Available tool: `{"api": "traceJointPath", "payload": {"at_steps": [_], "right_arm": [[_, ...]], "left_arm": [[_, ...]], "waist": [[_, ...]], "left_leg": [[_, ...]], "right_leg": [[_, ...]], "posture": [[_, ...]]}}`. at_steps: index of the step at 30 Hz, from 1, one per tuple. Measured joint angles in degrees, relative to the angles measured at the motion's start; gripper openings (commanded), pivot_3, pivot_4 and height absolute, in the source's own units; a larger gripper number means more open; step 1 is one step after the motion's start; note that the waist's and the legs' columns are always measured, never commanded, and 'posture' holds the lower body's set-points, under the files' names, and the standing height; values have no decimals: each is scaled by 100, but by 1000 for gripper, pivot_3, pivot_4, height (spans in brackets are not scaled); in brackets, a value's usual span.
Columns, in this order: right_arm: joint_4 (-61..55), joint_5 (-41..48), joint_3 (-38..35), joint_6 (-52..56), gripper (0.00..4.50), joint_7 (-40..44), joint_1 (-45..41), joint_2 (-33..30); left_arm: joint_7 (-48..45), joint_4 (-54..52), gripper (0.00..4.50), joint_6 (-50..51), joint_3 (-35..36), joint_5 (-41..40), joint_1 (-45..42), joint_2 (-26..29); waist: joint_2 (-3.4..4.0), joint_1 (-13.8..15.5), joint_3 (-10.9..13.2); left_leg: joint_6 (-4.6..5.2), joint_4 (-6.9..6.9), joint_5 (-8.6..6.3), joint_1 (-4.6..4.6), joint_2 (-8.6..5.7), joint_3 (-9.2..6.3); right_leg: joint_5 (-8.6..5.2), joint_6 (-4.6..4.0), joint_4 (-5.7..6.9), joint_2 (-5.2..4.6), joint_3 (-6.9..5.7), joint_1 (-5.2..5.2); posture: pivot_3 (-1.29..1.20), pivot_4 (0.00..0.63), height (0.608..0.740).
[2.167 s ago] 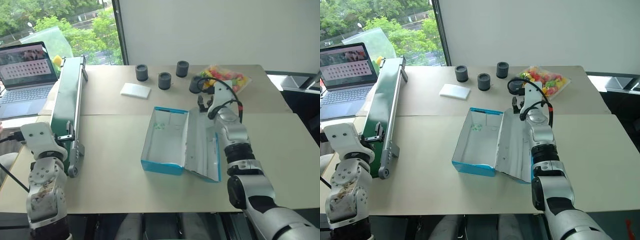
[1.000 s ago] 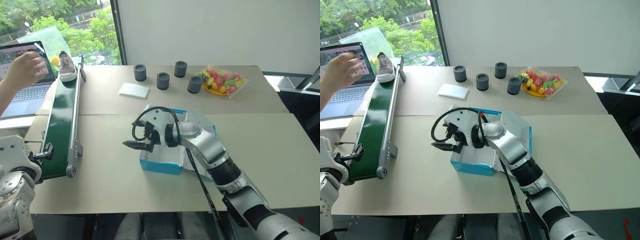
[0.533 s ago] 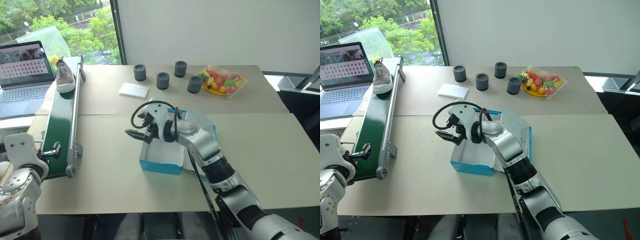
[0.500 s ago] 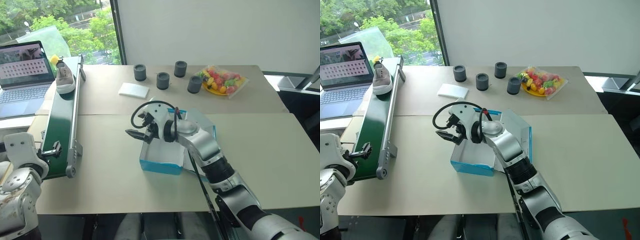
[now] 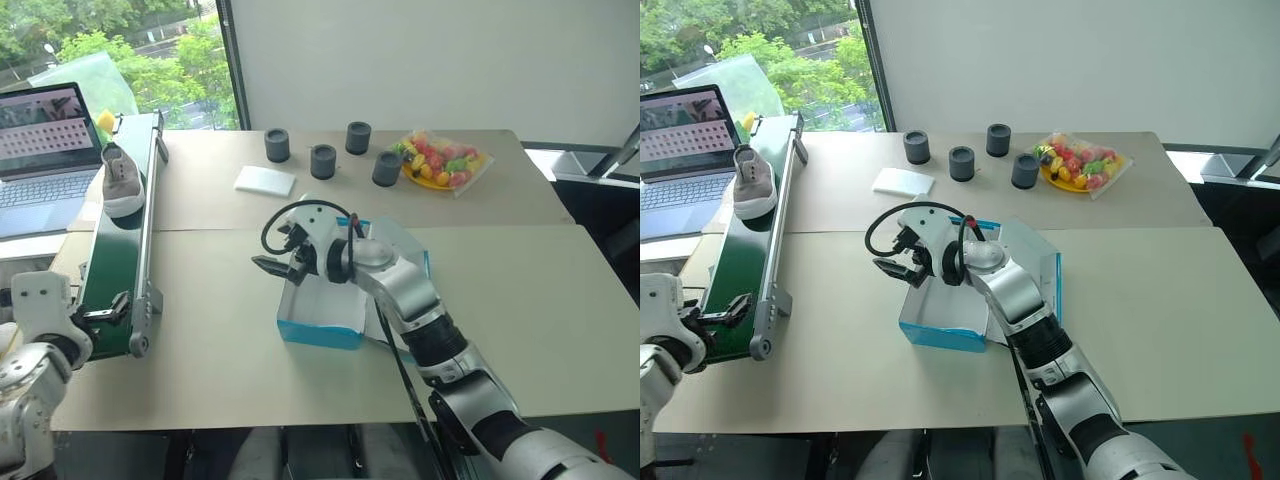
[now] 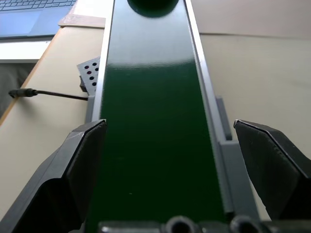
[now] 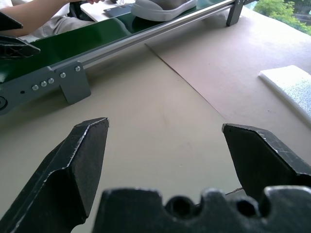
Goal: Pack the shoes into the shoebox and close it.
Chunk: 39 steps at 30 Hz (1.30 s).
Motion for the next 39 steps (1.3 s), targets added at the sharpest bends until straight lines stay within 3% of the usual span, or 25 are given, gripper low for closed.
{"api": "traceJointPath", "payload": {"at_steps": [39], "right_arm": [[-220,-88,-5,52,4438,-112,98,3]], "left_arm": [[150,602,4500,-397,-607,555,-379,-182]], "waist": [[0,39,0]], "left_leg": [[-2,-3,-1,2,8,0]], "right_leg": [[1,-1,1,-3,0,0]], "posture": [[0,150,740]]}}
